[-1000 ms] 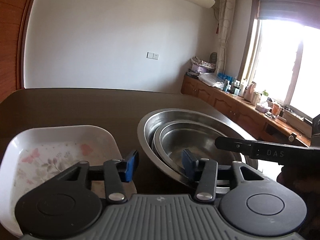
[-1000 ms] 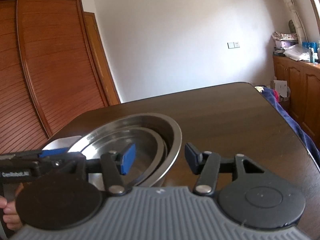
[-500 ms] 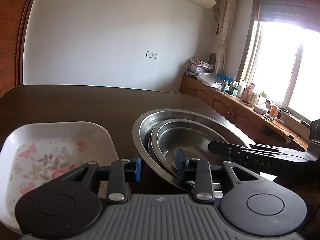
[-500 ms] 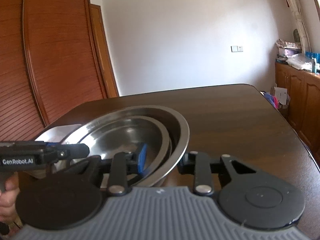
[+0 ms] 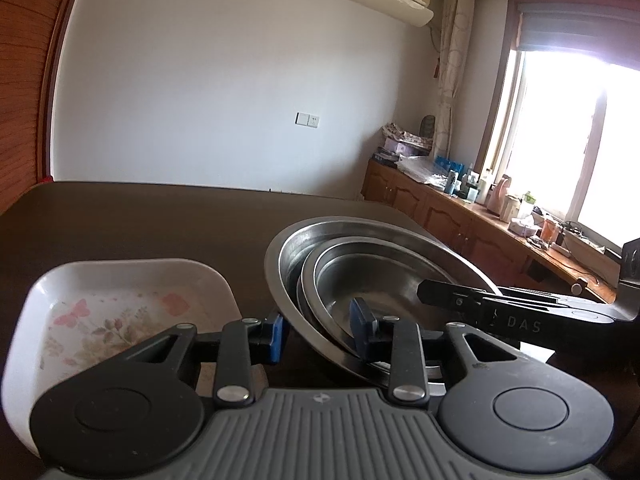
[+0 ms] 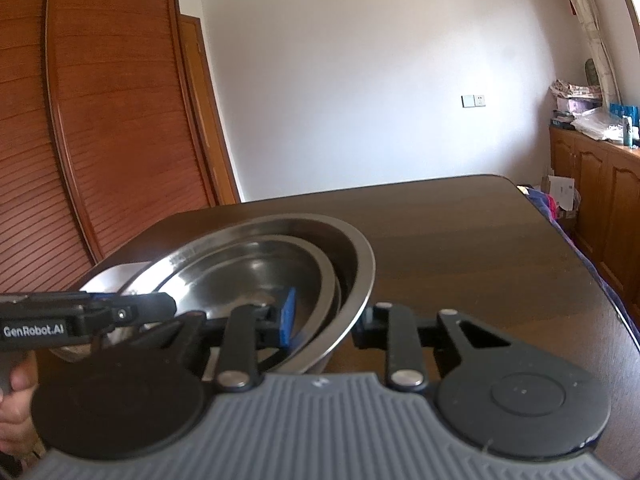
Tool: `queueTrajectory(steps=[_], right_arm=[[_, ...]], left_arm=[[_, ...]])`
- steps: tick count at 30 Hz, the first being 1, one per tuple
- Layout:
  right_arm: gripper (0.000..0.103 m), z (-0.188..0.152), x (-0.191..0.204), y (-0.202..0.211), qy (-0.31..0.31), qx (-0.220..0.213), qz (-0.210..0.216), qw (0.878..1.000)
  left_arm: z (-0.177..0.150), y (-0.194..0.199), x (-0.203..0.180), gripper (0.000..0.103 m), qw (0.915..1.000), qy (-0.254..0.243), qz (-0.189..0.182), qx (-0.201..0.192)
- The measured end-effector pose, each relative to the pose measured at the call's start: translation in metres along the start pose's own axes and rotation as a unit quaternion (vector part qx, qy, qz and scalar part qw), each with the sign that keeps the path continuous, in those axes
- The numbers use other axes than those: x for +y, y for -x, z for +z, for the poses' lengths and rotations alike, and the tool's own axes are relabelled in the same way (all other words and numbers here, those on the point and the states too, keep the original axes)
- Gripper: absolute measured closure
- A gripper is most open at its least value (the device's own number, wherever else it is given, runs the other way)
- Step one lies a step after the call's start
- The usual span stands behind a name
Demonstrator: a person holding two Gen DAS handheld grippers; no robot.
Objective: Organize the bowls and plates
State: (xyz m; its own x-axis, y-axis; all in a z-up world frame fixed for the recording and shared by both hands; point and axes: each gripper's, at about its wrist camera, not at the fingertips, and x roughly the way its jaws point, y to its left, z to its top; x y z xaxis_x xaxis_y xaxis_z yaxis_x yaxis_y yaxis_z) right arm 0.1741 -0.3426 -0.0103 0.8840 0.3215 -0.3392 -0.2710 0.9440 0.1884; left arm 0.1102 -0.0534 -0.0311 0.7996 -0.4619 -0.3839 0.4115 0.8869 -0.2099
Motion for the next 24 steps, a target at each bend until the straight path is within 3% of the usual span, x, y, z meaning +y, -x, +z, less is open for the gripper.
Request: queueTrajectory(steps=[14,24], right_arm=[[0.074,0.012,0.015,0.000,0.013,-0.015,0.028,0.999],[0.074,0.015,0.043,-0.013,0.021,-0.016,0.061,0.998]], left_arm=[[0.007,0.041,0.019,0.040,0.9993,0.002,0.028,-0.027],[0.013,0.078,0.055,0.040,0.9970,0.009,0.066,-0.038]])
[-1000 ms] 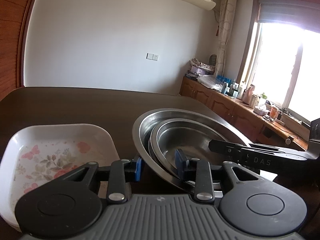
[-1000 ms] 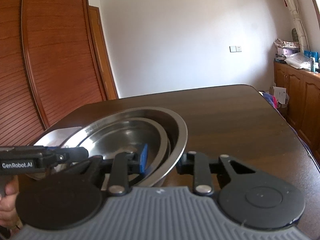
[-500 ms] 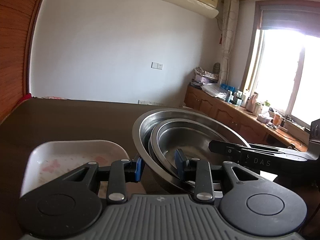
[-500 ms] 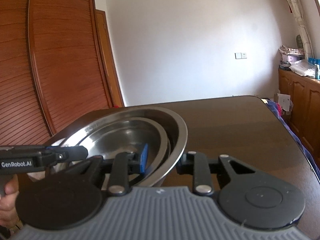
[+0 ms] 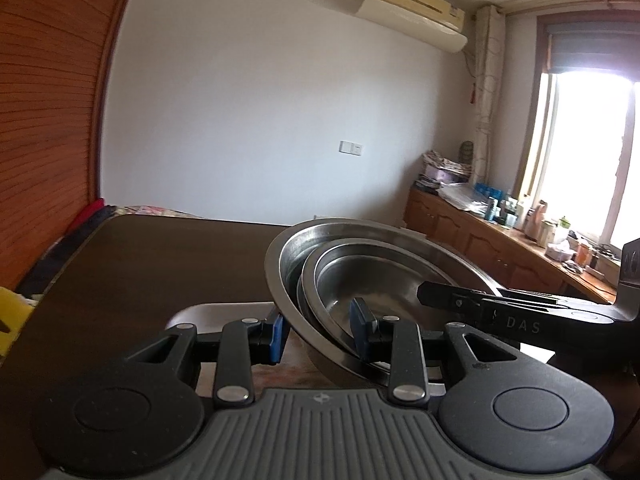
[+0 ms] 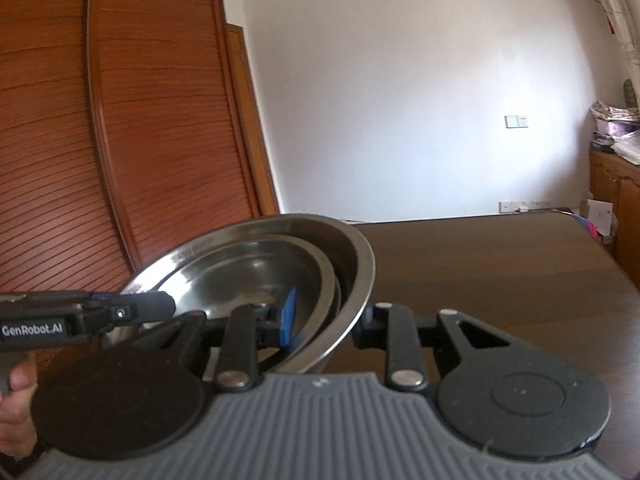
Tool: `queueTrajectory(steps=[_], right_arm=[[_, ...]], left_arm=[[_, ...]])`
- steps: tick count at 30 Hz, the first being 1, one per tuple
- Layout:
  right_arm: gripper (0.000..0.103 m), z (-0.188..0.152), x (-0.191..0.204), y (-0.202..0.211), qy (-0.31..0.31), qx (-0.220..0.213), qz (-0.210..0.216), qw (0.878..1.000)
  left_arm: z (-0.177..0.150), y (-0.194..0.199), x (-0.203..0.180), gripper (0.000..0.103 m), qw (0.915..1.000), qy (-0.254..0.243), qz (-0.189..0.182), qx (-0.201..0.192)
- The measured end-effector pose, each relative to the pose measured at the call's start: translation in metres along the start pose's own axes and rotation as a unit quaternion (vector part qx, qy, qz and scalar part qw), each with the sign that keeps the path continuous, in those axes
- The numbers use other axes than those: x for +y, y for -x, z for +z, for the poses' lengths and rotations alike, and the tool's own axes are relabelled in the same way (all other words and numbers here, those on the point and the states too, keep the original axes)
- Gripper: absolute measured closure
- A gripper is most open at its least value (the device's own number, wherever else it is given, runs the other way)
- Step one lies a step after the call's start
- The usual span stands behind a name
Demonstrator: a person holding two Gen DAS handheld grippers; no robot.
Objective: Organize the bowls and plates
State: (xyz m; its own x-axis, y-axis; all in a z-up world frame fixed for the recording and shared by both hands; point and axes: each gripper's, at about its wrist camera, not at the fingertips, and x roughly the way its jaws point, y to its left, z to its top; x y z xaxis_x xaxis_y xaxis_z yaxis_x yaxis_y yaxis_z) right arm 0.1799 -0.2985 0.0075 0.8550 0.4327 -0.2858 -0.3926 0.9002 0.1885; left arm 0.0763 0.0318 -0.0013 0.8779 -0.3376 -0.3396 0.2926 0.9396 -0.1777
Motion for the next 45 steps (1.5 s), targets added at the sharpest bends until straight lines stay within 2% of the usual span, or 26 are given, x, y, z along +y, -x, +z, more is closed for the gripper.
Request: queueTrajectory(steps=[14,30,39,41,43,45], right_arm=[[0.074,-0.005,0.027,-0.019,0.019,0.021,0.036,0.999],[0.074,-0.016,0.033,-0.024,0.019,0.047,0.040,0.998],[0.073,-0.014,0.039,-0.030,0.019,0.044,0.042,0.998],[0.071,-0.015,0.040,-0.030,0.020,0.042,0.044,0.998],[0.068,-0.015,0.041,-0.030,0.023,0.039,0.044,0.998],[0.064,-0.016,0.042,-0.025,0.039,0.030,0.036,0.998]], left_arm=[[-0.001,0.008,0.031,0.040,0.9990,0.023,0.037,0.002],[-0.009,0.003,0.037,0.040,0.9983,0.037,0.043,0.014],[-0.012,0.002,0.034,0.040,0.9984,0.033,0.044,0.012],[-0.012,0.002,0.034,0.035,0.9983,0.032,0.047,0.012],[-0.011,0.003,0.034,0.020,0.9982,0.031,0.051,0.006],[-0.011,0.006,0.034,0.014,0.9980,0.030,0.056,-0.001]])
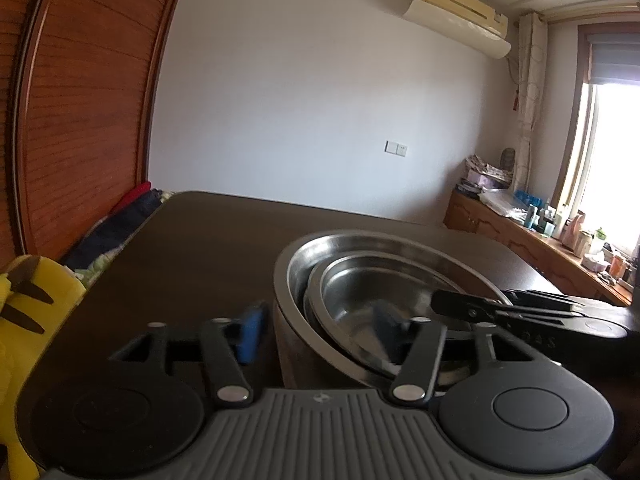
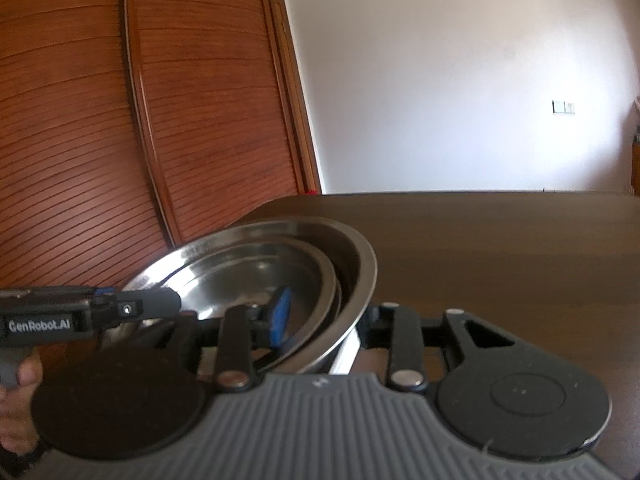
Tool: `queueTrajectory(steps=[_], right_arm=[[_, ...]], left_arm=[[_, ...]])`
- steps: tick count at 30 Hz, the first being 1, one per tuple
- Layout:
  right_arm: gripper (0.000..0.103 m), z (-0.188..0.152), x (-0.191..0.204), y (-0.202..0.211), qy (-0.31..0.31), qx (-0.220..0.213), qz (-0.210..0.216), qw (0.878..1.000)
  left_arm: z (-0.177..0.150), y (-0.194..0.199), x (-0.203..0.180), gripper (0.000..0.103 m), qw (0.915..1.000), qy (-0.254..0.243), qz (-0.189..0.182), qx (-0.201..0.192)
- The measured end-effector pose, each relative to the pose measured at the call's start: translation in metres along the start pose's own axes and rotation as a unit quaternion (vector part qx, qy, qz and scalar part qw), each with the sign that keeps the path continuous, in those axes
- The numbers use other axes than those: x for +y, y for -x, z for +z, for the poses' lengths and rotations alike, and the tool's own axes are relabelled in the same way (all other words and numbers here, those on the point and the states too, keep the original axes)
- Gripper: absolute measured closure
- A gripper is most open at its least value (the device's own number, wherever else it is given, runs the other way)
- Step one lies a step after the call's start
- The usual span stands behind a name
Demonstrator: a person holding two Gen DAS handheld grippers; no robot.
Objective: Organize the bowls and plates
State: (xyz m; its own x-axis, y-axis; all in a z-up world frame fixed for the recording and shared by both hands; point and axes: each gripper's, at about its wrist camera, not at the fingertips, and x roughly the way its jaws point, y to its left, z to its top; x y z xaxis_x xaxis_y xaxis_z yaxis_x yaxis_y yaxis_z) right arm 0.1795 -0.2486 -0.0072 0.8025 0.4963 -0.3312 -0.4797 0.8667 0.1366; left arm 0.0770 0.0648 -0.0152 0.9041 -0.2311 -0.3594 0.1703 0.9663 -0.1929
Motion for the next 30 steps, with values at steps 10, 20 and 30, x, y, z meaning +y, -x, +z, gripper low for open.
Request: queueTrajectory(steps=[10,20,30], right_arm=[[0.051,0.005,0.001,0.028,0.018,-0.031,-0.025,0.999],[0.049,0.013,-0.005,0.087,0.014,-0.062,-0.057,0.996],[0.035,0.021,-0.004,0.124,0.028,-0.098,-0.096,0.990]], left_arm=[[0.015,0.020,-0.008,0.000,0.9987,-0.029,0.019,-0.038],[0.028,0.049,-0.036,0.000,0.9958,-0.064,0.005,-0.066],[0.027,0.062,-0.063,0.000,0.9940,-0.078,-0.003,-0.077]])
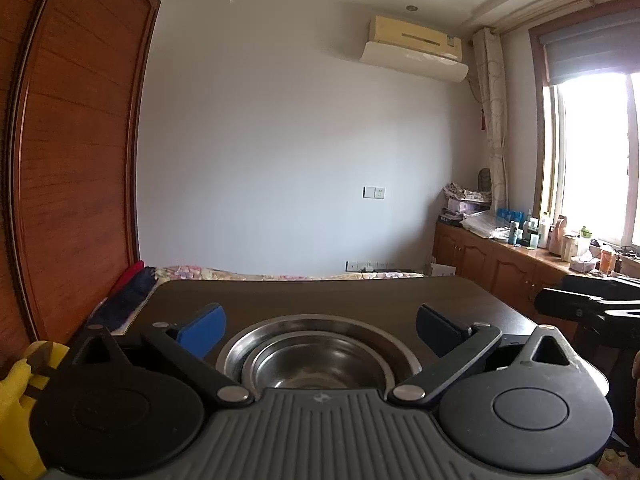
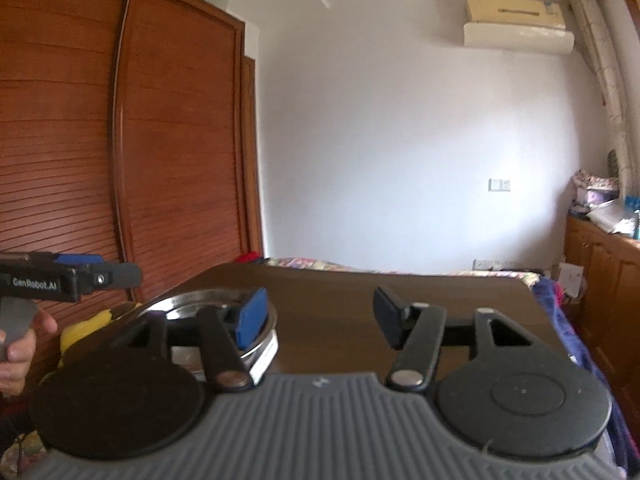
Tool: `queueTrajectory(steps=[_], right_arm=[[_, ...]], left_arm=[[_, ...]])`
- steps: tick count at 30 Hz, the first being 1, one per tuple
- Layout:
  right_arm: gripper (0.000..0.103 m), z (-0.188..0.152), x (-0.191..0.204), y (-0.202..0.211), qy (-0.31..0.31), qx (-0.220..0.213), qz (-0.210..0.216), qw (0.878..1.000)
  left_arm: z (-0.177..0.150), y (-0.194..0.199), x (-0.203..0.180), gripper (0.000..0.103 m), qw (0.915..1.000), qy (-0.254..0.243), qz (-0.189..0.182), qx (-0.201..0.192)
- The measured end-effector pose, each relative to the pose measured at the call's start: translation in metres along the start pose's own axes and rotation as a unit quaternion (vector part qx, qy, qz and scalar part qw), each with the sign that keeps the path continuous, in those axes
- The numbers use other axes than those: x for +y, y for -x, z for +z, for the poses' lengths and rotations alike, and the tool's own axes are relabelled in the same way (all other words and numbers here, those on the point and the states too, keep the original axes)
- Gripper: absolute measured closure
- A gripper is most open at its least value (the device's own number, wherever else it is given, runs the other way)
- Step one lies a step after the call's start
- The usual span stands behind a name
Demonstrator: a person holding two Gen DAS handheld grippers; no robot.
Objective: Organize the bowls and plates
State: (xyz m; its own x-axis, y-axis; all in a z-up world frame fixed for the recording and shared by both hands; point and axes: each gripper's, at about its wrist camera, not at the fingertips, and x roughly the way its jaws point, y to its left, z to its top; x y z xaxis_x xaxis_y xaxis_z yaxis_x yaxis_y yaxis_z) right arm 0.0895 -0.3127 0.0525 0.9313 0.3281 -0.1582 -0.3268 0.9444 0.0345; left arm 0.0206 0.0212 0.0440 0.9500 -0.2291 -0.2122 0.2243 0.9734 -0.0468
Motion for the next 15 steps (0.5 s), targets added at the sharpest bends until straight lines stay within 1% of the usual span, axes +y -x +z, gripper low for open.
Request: queueTrajectory(steps=[2,3,4,5,7,8,13,15], right_arm=[[0.018,-0.002,-0.001,0.006,0.002,-0.011,-0.013,1.000],[0.013,-0.003,0.000,0.009,0.004,-0.018,-0.018,1.000],[0.007,-0.004,0.000,0.011,0.004,-0.025,-0.021,0.999],[0.004,-0.004,0.001,0.012,0.004,-0.026,-0.022,0.999],[0.003,-0.005,0.002,0.013,0.002,-0.027,-0.024,0.999],[0.000,-0.006,0.001,0.015,0.002,-0.029,-0.024,0.999],[0.000,-0.009,0.000,0.021,-0.003,-0.034,-0.036,0.999],[0.000,-0.011,-0.001,0.027,0.003,-0.035,-0.045,0.998]], left_arm=[[0.000,0.003,-0.005,0.000,1.0000,-0.005,0.003,-0.001],[0.000,0.004,-0.008,0.000,1.0000,-0.007,0.004,-0.002],[-0.001,0.005,-0.009,0.000,1.0000,-0.007,0.005,-0.003],[-0.001,0.005,-0.010,0.000,1.0000,-0.006,0.005,-0.002],[-0.001,0.007,-0.013,0.000,1.0000,-0.007,0.006,-0.001],[-0.001,0.008,-0.014,0.000,0.9999,-0.009,0.007,-0.002],[0.001,0.013,-0.024,0.000,0.9994,-0.024,0.022,-0.007],[0.000,0.017,-0.027,0.000,0.9993,-0.029,0.021,-0.011]])
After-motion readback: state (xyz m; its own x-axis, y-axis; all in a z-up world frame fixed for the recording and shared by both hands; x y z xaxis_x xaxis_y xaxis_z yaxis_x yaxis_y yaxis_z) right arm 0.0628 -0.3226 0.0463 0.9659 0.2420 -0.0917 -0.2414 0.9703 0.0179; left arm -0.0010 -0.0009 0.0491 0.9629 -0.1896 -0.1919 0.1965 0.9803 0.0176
